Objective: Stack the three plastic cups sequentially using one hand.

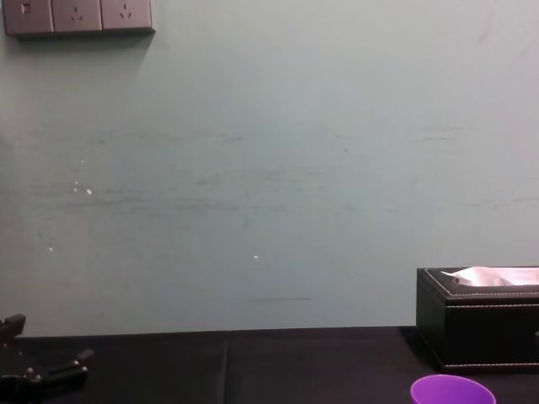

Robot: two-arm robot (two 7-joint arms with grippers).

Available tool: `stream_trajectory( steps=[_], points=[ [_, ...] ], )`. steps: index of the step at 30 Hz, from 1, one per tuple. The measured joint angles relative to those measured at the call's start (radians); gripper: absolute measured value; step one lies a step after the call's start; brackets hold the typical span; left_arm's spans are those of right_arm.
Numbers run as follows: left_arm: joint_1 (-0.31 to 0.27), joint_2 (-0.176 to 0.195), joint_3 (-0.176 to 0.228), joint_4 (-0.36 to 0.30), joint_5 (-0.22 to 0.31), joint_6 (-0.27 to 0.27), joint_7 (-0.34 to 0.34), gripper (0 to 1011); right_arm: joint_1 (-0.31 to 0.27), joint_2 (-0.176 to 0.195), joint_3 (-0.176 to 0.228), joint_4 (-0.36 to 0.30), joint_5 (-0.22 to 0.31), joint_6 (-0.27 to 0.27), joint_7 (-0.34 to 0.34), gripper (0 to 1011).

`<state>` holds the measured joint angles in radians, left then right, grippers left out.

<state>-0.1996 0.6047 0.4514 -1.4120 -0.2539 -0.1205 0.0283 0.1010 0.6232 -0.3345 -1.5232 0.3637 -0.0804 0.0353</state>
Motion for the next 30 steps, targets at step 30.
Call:
stream_trajectory(
  steps=[30],
  points=[
    [0.0,0.0,0.0,0.0,0.0,0.0,0.0,1000,-0.543,0.284,0.305,-0.352,0.225,0.091,0.269,1000]
  ],
)
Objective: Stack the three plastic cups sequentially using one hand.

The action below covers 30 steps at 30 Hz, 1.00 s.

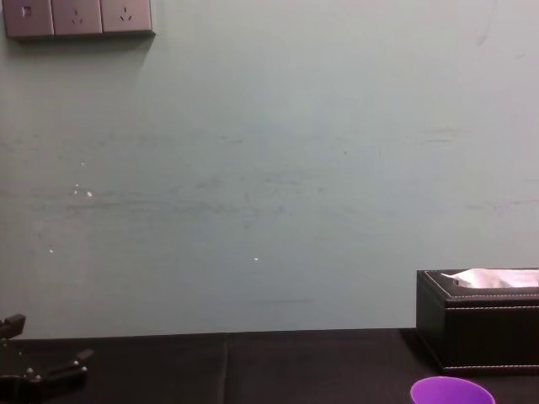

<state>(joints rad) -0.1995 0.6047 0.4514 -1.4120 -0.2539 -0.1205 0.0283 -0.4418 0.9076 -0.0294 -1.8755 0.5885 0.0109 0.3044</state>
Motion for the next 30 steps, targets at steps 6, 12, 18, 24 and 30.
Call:
stream_trajectory(
  steps=[6,12,18,24,30],
  points=[
    [0.0,0.0,0.0,0.0,0.0,0.0,0.0,1000,-0.002,0.013,-0.023,-0.001,-0.037,-0.007,0.055,1000],
    [0.0,0.0,0.0,0.0,0.0,0.0,0.0,1000,0.016,-0.005,-0.054,-0.004,-0.059,0.007,0.074,1000],
    [0.0,0.0,0.0,0.0,0.0,0.0,0.0,1000,0.036,-0.035,-0.086,-0.004,-0.085,0.02,0.08,1000],
    [0.0,0.0,0.0,0.0,0.0,0.0,0.0,1000,0.059,-0.074,-0.107,0.007,-0.108,0.026,0.08,1000],
    [0.0,0.0,0.0,0.0,0.0,0.0,0.0,1000,0.085,-0.113,-0.124,0.026,-0.127,0.04,0.081,1000]
  ],
)
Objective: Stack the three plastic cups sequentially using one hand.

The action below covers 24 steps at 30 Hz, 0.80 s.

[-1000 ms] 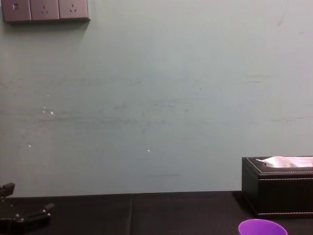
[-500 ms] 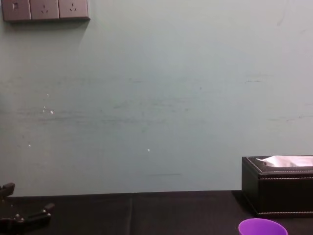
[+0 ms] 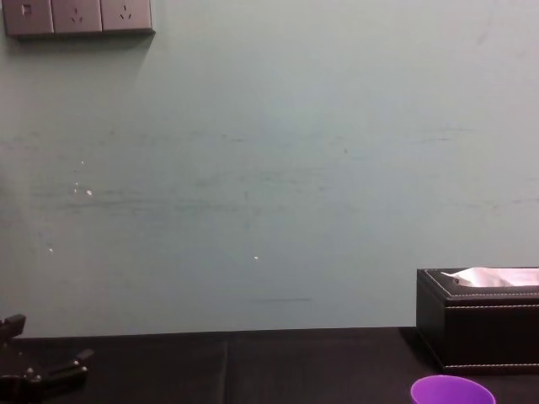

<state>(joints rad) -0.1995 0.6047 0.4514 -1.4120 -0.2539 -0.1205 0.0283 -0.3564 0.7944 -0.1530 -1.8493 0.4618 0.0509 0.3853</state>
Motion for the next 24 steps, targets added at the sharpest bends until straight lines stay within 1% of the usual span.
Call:
stream_trajectory(
  steps=[9,15,24],
  points=[
    [0.0,0.0,0.0,0.0,0.0,0.0,0.0,1000,0.031,-0.042,-0.013,0.018,-0.023,0.014,0.016,1000],
    [0.0,0.0,0.0,0.0,0.0,0.0,0.0,1000,0.048,-0.063,-0.02,0.025,-0.038,0.019,0.033,1000],
    [0.0,0.0,0.0,0.0,0.0,0.0,0.0,1000,0.067,-0.086,-0.027,0.037,-0.052,0.026,0.04,1000]
  ],
)
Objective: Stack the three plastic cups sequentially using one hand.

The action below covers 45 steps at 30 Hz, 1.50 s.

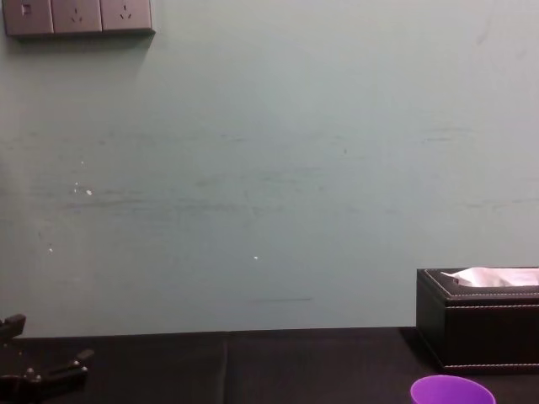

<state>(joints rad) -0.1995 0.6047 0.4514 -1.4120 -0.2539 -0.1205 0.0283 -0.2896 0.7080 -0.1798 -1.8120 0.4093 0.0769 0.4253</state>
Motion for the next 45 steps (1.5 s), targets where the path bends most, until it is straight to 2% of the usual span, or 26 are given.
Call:
stream_trajectory(
  steps=[26,45],
  points=[
    [0.0,0.0,0.0,0.0,0.0,0.0,0.0,1000,0.071,-0.064,-0.039,0.047,-0.019,0.013,0.002,1000],
    [0.0,0.0,0.0,0.0,0.0,0.0,0.0,1000,0.093,-0.097,-0.039,0.07,-0.031,0.024,-0.026,1000]
  ],
)
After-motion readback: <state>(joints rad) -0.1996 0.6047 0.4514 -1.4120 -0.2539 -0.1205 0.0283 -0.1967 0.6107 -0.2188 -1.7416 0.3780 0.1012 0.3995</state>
